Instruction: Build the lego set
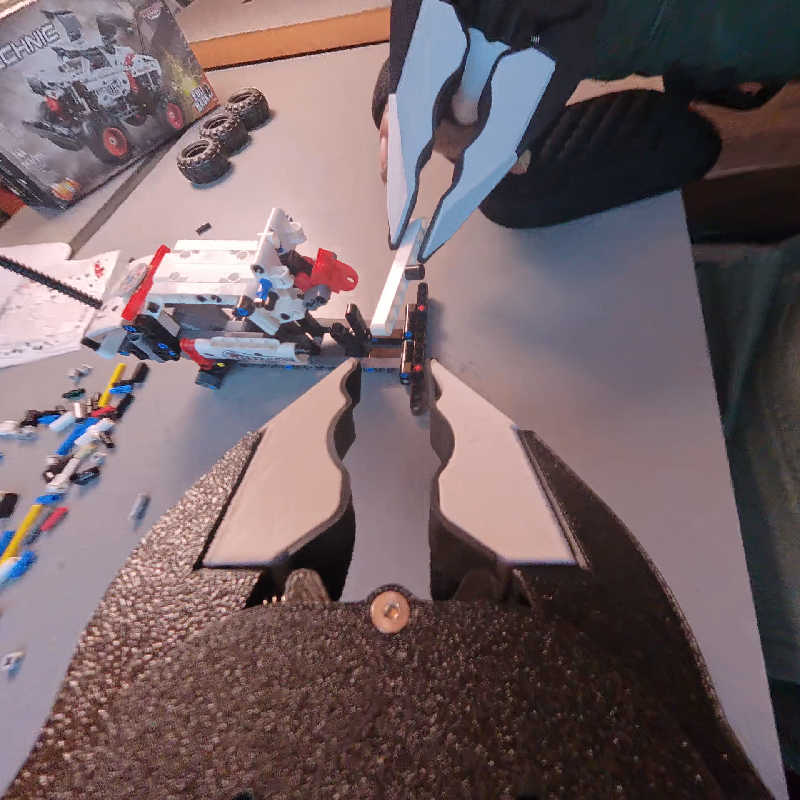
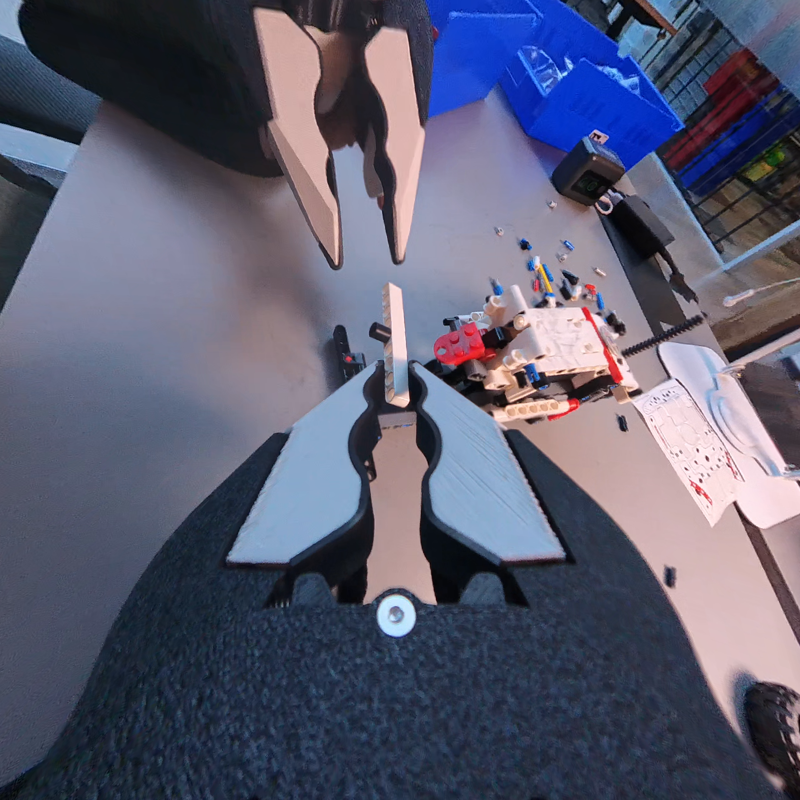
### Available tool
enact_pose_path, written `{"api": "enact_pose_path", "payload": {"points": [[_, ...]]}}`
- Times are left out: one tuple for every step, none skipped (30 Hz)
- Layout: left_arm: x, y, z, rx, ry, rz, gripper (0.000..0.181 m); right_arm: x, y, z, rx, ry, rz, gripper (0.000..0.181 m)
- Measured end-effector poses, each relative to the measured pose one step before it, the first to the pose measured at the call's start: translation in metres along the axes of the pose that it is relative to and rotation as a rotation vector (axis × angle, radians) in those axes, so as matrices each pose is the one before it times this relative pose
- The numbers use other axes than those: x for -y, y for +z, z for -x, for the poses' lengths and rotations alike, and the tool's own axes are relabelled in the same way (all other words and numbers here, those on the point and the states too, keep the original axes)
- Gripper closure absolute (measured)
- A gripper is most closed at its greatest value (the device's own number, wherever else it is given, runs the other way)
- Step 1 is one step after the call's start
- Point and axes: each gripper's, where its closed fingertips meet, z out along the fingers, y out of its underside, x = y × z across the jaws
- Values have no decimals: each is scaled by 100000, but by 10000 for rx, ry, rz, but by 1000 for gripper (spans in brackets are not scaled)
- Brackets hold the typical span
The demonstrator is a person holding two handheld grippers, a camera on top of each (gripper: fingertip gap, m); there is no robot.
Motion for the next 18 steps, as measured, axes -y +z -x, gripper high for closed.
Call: {"api": "enact_pose_path", "payload": {"points": [[106, 254, 111, -211, -306, -44, 151, 298, -3, -54, 193, 7, -166, 172], [77, 306, 49, -202, -202, -12, 150, 46, 66, -45, 138, -131, -44, 171], [92, 330, -14, -205, -144, -23, 150, -217, 116, -17, 103, -226, 57, 171], [155, 343, -22, -177, -118, -52, 151, -383, 148, -53, 47, -178, 108, 171], [83, 361, -101, -194, -83, 16, 153, -274, 164, 33, 80, -36, -6, 171], [-94, 400, -27, -112, -5, 142, 156, -53, 157, 112, 109, 98, -148, 171], [-213, 413, 111, 26, 97, 216, 159, 4, 179, 121, 92, 125, -153, 171], [-229, 358, 62, 31, 164, 210, 166, -23, 179, 148, 81, 63, -79, 171], [-254, 286, -183, -115, 160, 204, 171, -50, 185, 216, 90, 5, -12, 171], [-289, 143, -309, -192, 96, 217, 173, -286, 177, 244, 84, -42, 171, 171], [-183, -41, -438, -239, 18, 118, 173, -189, 123, 332, 74, -65, 154, 171], [-43, -249, -604, -304, -90, 35, 174, 52, 103, 577, 144, 2, 67, 171], [-60, -398, -643, -290, -162, 30, 174, 137, 148, 684, 155, 86, 68, 171], [-362, -457, -569, -224, -59, 160, 174, 201, 182, 761, 188, 147, 84, 171], [-708, -556, -278, -28, 43, 287, 174, -224, 130, 556, 97, 60, 375, 171], [-894, -661, -108, 44, 4, 303, 174, -769, 19, 165, -56, -103, 687, 162], [-868, -755, 26, 41, -129, 171, 174, -865, -87, 37, -12, -16, 646, 148], [-870, -757, 76, -19, -251, 118, 174, -654, -170, 28, 107, 219, 408, 142]]}}
